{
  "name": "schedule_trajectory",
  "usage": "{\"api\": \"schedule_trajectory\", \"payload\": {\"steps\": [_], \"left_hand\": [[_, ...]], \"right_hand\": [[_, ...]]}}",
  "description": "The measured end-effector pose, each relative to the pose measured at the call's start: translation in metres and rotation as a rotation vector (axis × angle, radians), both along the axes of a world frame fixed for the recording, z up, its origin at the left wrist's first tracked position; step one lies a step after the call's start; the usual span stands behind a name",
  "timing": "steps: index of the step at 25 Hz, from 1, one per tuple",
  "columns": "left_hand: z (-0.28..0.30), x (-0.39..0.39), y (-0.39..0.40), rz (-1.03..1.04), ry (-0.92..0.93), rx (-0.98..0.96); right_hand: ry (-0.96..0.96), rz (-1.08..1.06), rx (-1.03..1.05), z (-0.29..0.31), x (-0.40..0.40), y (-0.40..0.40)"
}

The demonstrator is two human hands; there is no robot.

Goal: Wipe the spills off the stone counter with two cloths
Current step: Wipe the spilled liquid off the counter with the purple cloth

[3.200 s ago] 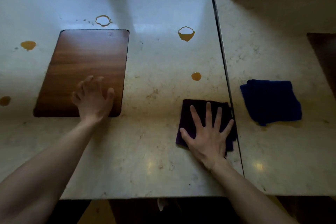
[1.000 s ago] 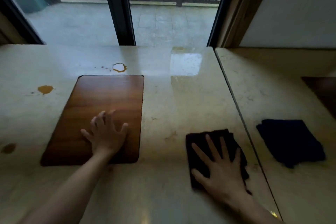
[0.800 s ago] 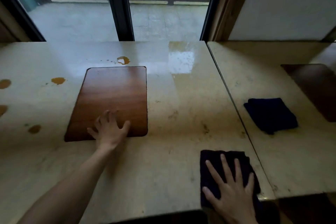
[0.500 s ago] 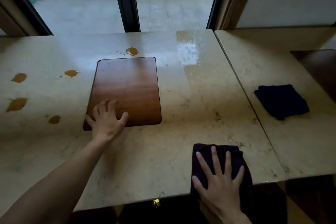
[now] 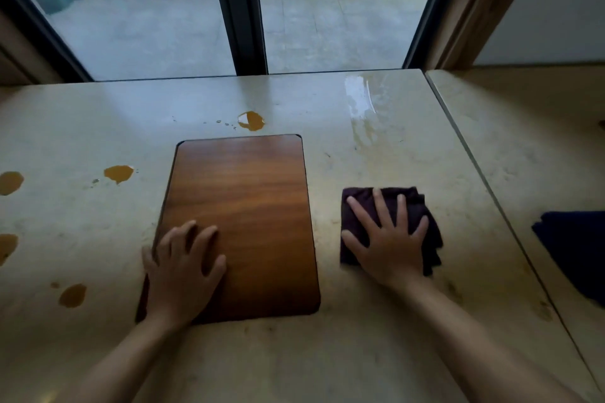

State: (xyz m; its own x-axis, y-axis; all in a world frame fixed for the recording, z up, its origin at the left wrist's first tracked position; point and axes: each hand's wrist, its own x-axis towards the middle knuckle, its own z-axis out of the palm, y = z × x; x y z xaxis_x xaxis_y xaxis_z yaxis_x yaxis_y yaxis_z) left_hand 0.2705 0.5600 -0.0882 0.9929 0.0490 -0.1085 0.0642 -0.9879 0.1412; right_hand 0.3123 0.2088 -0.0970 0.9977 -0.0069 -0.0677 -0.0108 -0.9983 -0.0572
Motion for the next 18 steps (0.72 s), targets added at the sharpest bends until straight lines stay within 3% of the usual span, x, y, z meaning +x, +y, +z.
{"api": "schedule_trajectory", "payload": {"steps": [7, 11, 18], "left_hand": [[-0.011, 0.004, -0.001, 0.076, -0.069, 0.068], [-0.021, 0.007, 0.001, 0.011, -0.167, 0.16], [-0.035, 0.004, 0.0, 0.06, -0.268, 0.249]], "right_hand": [[0.099, -0.038, 0.073, 0.008, 0.247, 0.011], [0.109, -0.022, 0.062, 0.008, 0.347, 0.038], [0.092, 0.139, 0.067, 0.005, 0.397, 0.131]]}}
